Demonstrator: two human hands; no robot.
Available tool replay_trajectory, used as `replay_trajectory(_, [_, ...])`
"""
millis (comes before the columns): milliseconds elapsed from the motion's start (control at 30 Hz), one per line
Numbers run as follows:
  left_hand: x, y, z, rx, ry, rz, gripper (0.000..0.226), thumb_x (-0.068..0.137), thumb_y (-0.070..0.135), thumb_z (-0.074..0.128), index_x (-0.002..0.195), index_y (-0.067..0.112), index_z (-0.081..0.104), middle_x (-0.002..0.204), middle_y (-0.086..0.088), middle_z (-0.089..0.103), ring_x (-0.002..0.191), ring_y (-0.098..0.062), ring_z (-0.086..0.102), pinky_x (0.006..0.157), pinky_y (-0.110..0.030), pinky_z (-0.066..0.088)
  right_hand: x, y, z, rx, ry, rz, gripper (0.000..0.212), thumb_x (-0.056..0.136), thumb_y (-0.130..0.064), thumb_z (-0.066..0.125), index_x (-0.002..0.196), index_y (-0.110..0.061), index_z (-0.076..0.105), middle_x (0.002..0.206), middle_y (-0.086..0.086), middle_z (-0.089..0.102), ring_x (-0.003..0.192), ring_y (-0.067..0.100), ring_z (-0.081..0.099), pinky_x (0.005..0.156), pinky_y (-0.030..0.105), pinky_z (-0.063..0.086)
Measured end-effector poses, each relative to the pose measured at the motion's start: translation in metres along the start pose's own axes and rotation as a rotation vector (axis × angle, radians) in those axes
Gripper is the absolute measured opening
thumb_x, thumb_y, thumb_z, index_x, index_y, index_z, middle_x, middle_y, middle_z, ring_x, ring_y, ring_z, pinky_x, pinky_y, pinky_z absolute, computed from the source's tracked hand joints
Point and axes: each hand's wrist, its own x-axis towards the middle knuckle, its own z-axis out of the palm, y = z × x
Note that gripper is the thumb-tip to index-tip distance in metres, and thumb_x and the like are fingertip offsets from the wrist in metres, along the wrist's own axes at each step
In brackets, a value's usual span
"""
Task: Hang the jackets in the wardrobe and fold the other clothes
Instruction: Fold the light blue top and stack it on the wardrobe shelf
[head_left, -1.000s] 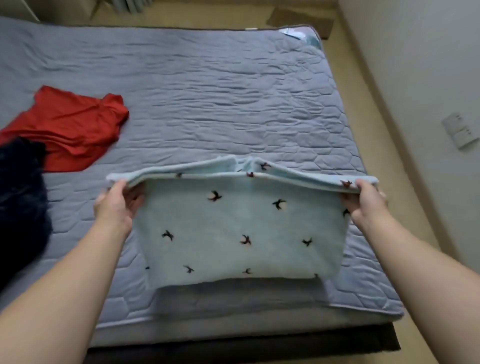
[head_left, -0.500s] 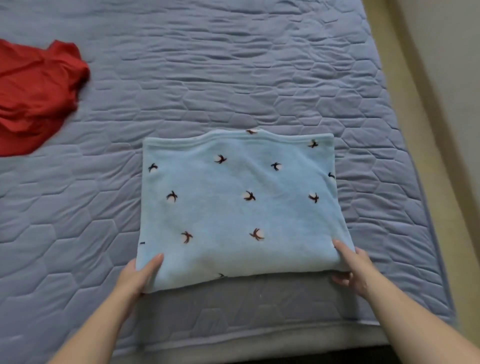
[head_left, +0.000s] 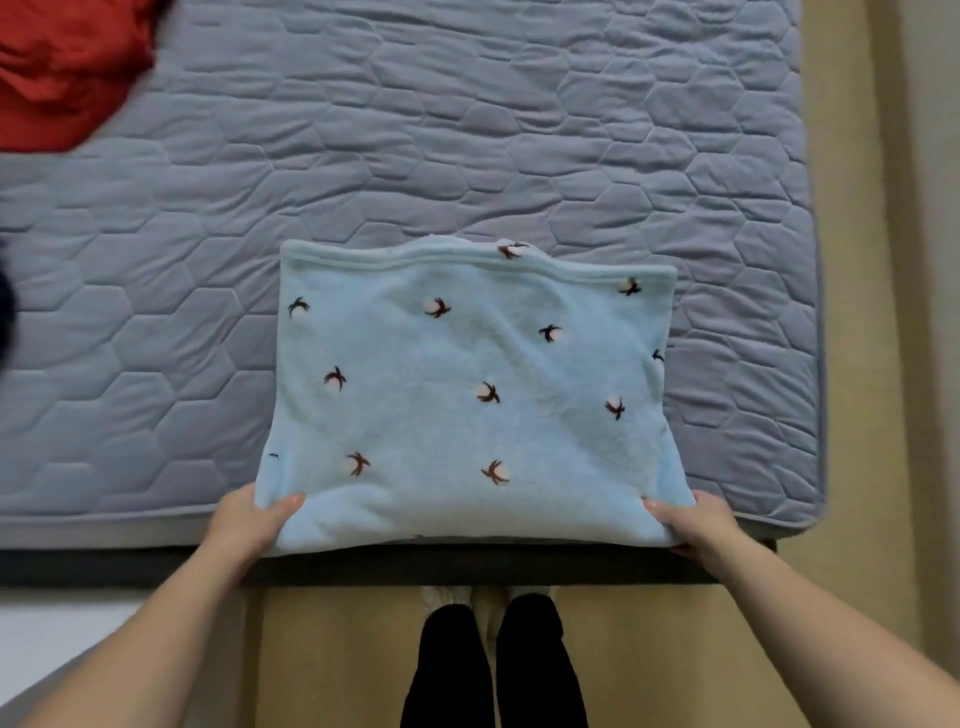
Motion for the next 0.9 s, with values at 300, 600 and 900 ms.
replay_trajectory(300, [-0.031,0.072,0.053,0.533,0.391,0.527,0.069,0.094,0.034,0.047,0.152,0.016,0.014,0.159,-0.009,0.011,0.147,-0.028,0.007,0.116,-0.050,0.013,-0.034,-0.066,0.050,-0.911,0.443,-0.885,0.068,0.098,-0.046,0.034,0.153,-0.028,-0.002,0.161,0.003,-0.011,0.148,0.029,-0.009,0.115,0.056,0.007])
replay_trajectory(600, [0.071,0.135,0.122,0.827,0.411,0.851,0.064,0.087,0.047,0.030,0.147,0.024,0.034,0.156,-0.007,0.024,0.144,-0.034,0.022,0.110,-0.066,0.013,0.035,-0.133,0.157,-1.039,0.444,-1.147,0.063,0.090,-0.061,0.014,0.150,-0.042,0.005,0.161,-0.004,-0.008,0.148,0.032,-0.007,0.106,0.071,-0.006])
replay_trajectory(900, [0.110,0.127,0.136,0.813,0.474,0.936,0.068,0.087,0.048,0.032,0.150,0.024,0.026,0.159,-0.008,0.017,0.146,-0.036,0.012,0.111,-0.066,0.010,0.064,-0.134,0.169,-0.970,0.520,-1.244,0.063,0.088,-0.052,0.035,0.149,-0.036,0.027,0.159,0.002,0.019,0.145,0.038,0.016,0.103,0.076,0.014])
